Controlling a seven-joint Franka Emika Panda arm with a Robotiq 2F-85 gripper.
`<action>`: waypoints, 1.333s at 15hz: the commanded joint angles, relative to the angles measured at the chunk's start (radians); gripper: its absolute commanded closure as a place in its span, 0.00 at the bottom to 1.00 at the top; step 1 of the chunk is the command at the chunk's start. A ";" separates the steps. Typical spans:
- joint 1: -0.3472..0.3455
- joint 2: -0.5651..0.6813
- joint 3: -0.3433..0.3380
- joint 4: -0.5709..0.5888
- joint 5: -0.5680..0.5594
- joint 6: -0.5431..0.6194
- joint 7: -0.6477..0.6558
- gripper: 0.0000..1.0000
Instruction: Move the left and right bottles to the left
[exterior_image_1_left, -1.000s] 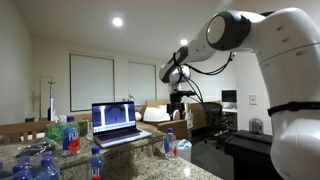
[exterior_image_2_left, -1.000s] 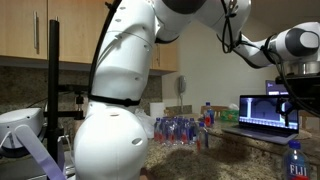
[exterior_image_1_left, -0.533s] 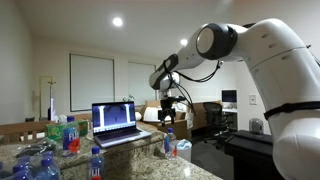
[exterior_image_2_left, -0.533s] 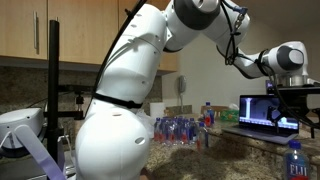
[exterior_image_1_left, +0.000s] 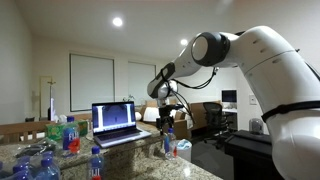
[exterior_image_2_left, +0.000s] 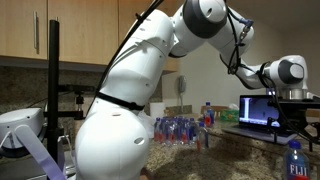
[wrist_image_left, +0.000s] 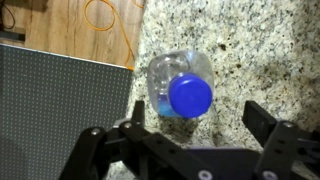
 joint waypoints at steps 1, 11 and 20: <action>0.000 0.050 0.026 0.037 0.005 0.015 0.021 0.25; 0.033 -0.046 0.015 -0.057 -0.020 0.080 0.182 0.14; 0.037 -0.085 0.007 -0.148 -0.002 0.086 0.301 0.00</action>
